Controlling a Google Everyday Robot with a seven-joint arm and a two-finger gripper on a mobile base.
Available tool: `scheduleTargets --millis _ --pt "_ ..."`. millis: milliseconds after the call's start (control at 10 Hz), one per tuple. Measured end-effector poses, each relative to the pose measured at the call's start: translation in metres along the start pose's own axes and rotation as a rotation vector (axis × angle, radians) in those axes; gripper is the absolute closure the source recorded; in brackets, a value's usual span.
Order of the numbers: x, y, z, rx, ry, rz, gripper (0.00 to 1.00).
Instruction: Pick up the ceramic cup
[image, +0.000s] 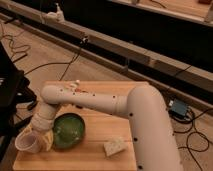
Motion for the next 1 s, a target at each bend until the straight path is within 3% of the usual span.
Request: scheduleTargets --millis 100,200,600,900,1000 --pt "0.005 0.004 0.003 -0.002 -0.006 0.014 0.21" --pt "0.011 0.008 0.006 -0.006 -0.009 0.039 0.29" --pt "0.024 0.020 0.012 -0.017 -0.008 0.092 0.69" --pt "0.023 0.015 0.009 -0.011 0.009 0.086 0.97" --pt "0.022 0.011 0.005 -0.002 0.018 0.080 1.00"
